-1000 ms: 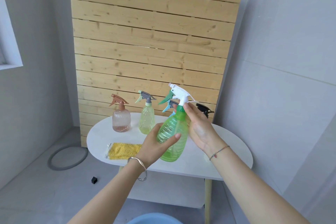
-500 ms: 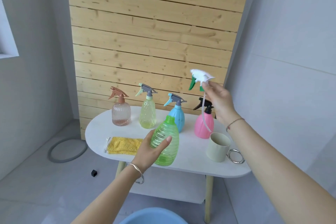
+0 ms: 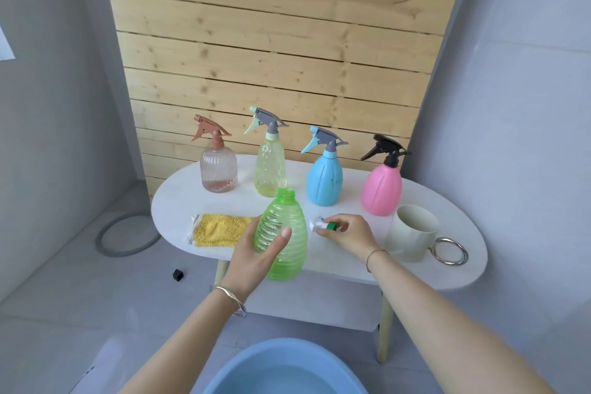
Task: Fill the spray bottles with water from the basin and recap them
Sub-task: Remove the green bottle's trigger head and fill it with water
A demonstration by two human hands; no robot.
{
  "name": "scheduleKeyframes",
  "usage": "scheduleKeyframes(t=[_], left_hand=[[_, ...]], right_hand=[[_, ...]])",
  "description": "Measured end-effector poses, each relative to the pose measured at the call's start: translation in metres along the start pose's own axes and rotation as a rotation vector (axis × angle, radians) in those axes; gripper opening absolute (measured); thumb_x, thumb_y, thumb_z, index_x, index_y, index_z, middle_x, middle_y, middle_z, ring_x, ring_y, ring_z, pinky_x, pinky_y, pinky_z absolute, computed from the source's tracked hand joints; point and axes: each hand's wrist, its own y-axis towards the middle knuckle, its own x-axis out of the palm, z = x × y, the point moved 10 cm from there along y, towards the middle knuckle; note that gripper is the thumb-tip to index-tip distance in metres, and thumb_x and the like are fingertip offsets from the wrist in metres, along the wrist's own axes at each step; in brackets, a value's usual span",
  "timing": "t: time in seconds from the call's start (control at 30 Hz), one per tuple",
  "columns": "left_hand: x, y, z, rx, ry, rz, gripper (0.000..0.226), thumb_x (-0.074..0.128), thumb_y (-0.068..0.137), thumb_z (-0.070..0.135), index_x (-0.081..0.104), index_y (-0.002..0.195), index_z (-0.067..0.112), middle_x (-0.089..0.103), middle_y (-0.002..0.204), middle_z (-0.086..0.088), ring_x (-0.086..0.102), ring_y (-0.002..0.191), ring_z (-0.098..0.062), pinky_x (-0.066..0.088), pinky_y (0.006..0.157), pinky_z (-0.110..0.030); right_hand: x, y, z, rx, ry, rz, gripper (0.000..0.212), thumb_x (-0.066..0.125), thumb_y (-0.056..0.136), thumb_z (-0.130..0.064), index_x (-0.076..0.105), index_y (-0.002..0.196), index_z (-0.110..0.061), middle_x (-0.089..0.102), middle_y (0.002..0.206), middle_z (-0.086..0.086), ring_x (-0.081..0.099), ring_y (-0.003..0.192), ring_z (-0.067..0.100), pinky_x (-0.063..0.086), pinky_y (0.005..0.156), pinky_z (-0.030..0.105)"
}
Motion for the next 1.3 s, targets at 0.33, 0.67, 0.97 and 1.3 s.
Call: scheduleKeyframes(t=[0.33,0.67,0.97,1.3], left_hand=[[0.023,0.001,-0.012,-0.046,-0.023,-0.030,0.047,0.071,0.075,0.055,0.059,0.113,0.030,0.069,0.108,0.009,0.063,0.099,0.001,0.047,0.079,-0.012],[0.073,-0.011,0.003,-0.061,-0.133,-0.098,0.057,0.069,0.069,0.046,0.058,0.119,0.021,0.069,0.109,0.004,0.065,0.096,-0.001,0.050,0.077,-0.014],[0.084,-0.037,0.013,-0.117,-0.151,-0.137,0.061,0.081,0.070,0.042,0.051,0.119,0.023,0.068,0.109,0.003,0.066,0.094,-0.002,0.051,0.074,-0.015],[0.036,-0.097,0.061,-0.088,-0.088,-0.066,0.037,0.079,0.075,0.021,0.056,0.100,0.034,0.069,0.094,0.013,0.066,0.086,-0.003,0.046,0.061,-0.005]], right_hand=[[-0.016,0.003,-0.003,-0.038,0.007,0.045,0.015,0.073,0.082,-0.033,0.070,0.089,-0.021,0.069,0.093,-0.008,0.060,0.089,0.015,0.044,0.076,0.020],[-0.196,-0.062,0.053,0.136,-0.055,0.720,0.026,0.062,0.088,-0.028,0.064,0.108,-0.013,0.062,0.119,0.005,0.054,0.113,0.025,0.041,0.098,0.043],[-0.178,-0.093,0.122,0.393,0.337,0.534,0.041,0.055,0.095,-0.035,0.048,0.074,0.000,0.047,0.075,0.007,0.039,0.070,0.019,0.030,0.058,0.025],[-0.208,-0.170,0.023,0.189,0.509,0.607,0.035,0.060,0.091,-0.028,0.042,0.065,-0.014,0.032,0.063,0.001,0.031,0.059,0.014,0.023,0.057,0.026]])
